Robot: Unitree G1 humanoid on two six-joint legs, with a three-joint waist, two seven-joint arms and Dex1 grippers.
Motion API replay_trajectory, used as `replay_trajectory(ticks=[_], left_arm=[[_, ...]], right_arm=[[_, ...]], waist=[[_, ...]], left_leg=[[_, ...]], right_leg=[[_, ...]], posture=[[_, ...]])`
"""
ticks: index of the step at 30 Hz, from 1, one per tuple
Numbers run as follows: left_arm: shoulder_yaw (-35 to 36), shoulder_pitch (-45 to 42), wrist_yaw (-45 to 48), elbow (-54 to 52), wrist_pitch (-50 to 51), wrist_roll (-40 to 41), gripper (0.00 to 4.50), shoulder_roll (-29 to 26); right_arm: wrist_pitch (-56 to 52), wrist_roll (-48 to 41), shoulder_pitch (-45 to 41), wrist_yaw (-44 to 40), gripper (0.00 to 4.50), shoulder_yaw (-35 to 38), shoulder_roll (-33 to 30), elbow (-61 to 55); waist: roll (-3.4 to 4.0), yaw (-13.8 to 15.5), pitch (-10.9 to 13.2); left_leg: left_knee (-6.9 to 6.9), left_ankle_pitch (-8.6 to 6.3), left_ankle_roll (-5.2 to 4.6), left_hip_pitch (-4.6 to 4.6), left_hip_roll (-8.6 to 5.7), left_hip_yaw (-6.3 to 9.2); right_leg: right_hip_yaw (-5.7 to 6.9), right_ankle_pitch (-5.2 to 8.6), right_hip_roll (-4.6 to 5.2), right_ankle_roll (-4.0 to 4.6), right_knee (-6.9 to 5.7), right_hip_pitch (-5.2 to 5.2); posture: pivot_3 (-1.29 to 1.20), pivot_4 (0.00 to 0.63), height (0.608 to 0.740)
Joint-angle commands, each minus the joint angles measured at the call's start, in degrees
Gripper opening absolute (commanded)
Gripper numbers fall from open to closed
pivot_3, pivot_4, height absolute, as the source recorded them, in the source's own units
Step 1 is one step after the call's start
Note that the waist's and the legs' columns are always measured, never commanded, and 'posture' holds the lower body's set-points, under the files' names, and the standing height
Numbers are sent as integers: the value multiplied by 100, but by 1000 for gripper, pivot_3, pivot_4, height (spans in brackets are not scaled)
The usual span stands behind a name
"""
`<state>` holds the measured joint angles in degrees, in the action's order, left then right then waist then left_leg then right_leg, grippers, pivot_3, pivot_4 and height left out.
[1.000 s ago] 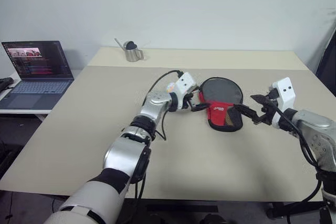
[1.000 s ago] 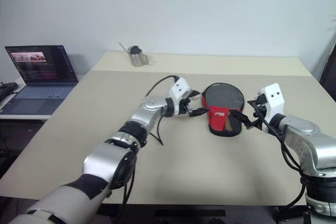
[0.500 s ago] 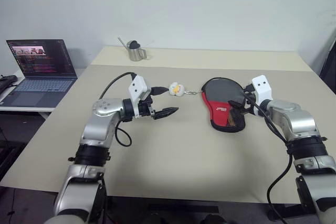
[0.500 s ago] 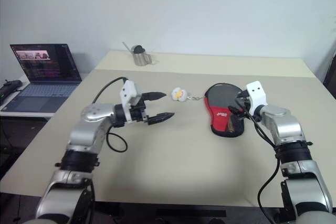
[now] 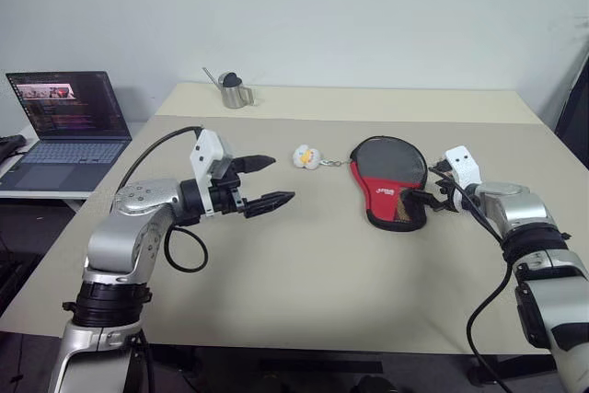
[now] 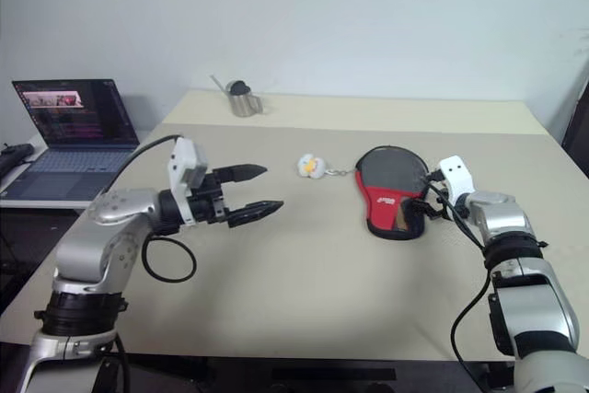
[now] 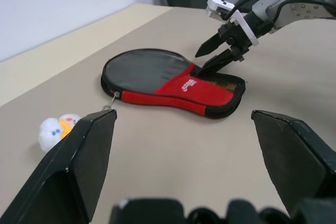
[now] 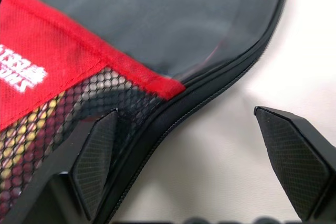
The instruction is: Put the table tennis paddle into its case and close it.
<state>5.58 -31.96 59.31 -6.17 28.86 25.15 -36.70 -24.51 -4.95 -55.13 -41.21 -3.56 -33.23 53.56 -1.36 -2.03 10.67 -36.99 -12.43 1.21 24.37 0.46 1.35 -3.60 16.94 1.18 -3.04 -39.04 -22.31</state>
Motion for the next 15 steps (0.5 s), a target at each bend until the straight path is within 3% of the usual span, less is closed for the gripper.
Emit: replay_trajectory(ticks=[1, 12, 15], left_arm=[[57, -80, -40, -244, 11, 143, 4484, -96], [6, -67, -47, -289, -18, 141, 4484, -221], [4, -26, -49, -303, -35, 139, 4500, -258]], right_arm=[[244, 207, -166, -186, 4500, -79, 81, 279], [492, 545, -665, -396, 4500, -53, 521, 1359], [417, 551, -774, -451, 3919, 3, 596, 1539]], waist=[[0, 0, 0], [0, -162, 0], [0, -179, 0]], left_leg=[[0, 0, 0, -2, 0, 0], [7, 0, 0, -33, 4, -9], [9, 0, 0, -42, 7, -10]], right_leg=[[0, 0, 0, 0, 0, 2], [-12, 0, -4, 0, -3, 20], [-14, 0, -6, 0, -4, 25]], posture=[[0, 150, 740], [0, 150, 740], [0, 150, 740]])
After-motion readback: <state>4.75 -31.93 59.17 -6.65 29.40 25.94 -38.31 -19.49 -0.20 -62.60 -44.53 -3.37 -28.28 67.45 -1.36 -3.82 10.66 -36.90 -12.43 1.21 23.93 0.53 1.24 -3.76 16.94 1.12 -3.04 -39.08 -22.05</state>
